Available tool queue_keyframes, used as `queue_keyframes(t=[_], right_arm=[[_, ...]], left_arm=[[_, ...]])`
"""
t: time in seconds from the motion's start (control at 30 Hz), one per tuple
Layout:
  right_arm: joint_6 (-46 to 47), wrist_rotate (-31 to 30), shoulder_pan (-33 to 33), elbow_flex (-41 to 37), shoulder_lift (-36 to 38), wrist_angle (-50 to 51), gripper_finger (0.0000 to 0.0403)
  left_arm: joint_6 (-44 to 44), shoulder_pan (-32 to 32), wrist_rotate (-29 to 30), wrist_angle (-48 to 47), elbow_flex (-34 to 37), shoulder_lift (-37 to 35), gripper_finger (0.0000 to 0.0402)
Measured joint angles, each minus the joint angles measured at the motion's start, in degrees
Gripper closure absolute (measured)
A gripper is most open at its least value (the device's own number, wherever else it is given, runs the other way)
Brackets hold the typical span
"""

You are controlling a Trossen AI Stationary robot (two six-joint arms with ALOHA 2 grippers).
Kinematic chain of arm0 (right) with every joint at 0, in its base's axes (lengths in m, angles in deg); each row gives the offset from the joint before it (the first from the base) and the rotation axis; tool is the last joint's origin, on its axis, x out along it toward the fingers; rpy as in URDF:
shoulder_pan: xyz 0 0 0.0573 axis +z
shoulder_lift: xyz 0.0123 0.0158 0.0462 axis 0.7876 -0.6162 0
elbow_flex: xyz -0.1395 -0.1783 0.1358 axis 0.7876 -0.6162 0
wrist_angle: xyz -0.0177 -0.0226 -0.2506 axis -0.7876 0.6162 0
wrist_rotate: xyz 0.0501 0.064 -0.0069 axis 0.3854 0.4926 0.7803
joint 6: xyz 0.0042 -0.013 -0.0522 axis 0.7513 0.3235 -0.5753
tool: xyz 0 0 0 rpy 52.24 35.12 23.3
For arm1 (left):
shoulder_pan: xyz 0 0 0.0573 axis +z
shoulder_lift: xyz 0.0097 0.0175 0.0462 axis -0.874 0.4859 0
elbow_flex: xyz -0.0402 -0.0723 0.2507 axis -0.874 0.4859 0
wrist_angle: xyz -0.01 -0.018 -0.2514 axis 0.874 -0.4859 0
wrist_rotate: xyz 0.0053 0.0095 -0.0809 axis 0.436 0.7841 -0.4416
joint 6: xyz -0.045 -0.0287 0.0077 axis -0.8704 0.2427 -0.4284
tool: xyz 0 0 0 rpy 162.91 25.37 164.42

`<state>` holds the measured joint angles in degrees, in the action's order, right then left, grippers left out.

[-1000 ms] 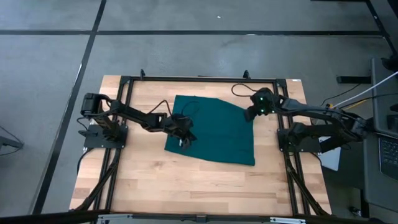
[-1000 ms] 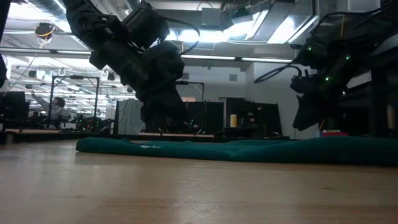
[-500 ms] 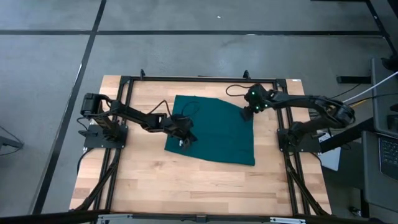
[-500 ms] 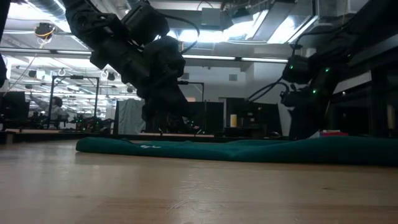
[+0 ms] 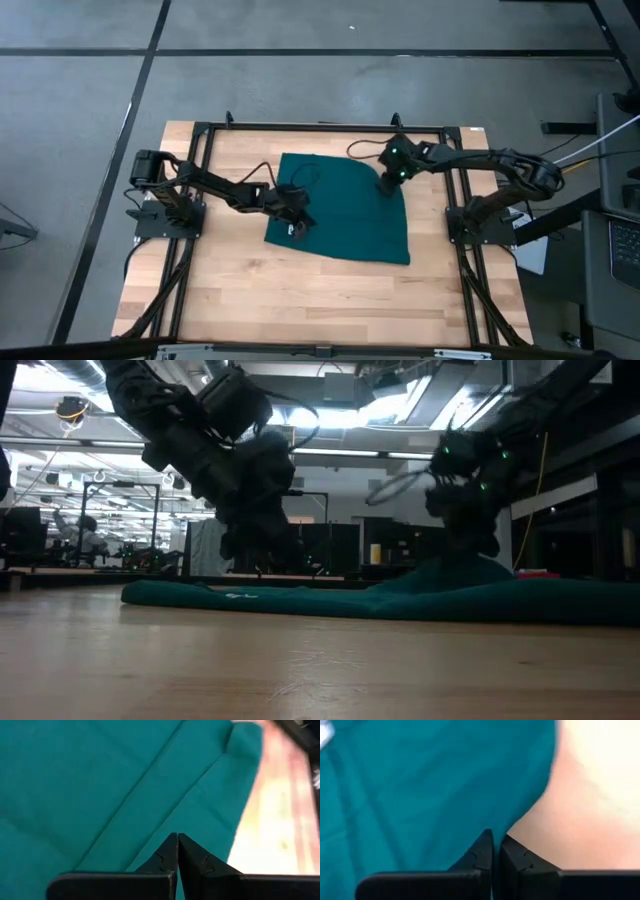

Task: Fold microfiber towels
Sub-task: Fold the green towel

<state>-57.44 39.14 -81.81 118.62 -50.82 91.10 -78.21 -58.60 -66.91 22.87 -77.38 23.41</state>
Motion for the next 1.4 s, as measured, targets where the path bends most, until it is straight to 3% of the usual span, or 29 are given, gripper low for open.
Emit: queue_keyframes(t=[0.33,0.53,0.8,0.97,1.13,1.4], right_arm=[[12.4,-3.1,24.6,4.2,-1.1,2.4,0.0373],[24.1,-4.3,37.1,4.1,-3.9,-1.0,0.0335],[31.3,-10.3,36.4,4.1,-2.4,-13.2,0.0268],[31.4,-11.7,35.5,4.1,-1.9,-7.5,0.0255],[29.9,-9.7,36.1,4.1,-2.2,-7.4,0.028],[30.6,-6.2,38.2,4.1,-3.6,-9.9,0.0355]], left_arm=[[-2.3,-0.2,-0.7,2.6,0.0,4.6,0.04],[-2.8,-0.4,-0.5,4.6,0.0,5.0,0.0399],[-3.2,-0.5,-0.7,4.4,0.0,5.0,0.0399],[-3.9,-1.4,-1.3,4.4,0.0,5.0,0.04],[-3.9,-2.7,-0.4,4.4,0.0,5.0,0.04],[-4.7,-3.0,0.0,4.4,0.0,5.0,0.04]])
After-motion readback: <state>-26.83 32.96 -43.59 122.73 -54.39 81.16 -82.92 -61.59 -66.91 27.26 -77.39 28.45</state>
